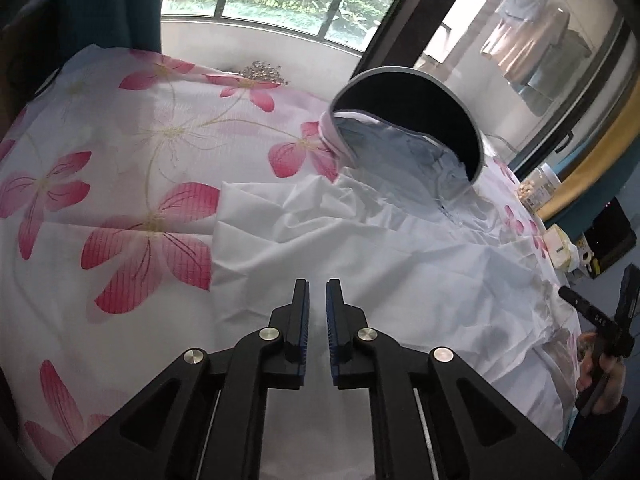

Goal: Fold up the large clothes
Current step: 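Open both tools and withdraw them from the folded jacket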

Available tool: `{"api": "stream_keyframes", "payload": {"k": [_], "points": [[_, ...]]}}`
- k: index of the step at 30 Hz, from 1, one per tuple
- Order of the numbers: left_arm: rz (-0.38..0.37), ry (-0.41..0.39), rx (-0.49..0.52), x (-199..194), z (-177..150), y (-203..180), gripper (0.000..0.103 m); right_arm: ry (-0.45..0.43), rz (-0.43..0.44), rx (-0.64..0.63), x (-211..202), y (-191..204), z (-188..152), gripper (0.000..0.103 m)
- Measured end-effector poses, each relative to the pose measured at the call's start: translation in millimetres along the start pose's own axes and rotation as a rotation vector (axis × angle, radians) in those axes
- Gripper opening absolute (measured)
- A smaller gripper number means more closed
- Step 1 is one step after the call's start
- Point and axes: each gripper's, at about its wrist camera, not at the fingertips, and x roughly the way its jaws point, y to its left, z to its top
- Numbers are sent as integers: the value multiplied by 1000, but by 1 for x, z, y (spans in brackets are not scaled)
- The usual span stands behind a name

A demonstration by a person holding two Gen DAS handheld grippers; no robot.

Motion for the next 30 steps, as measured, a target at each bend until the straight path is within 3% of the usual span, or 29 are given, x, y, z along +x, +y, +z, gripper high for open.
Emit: {"api": "stream_keyframes", "payload": {"k": [11,17,21,30], "points": [[-33,-88,12,-36,25,-10,9,-41,55,-6,-11,20,29,61],[13,-86,10,-41,39,-10,9,-59,67,-30,-17,34,41,61],[83,-80,41,-41,43,-14,9,-69,82,-54,-19,40,46,61],[72,-97,50,-48,59,-20,9,-72,90,-91,-12,45,60,62]]}}
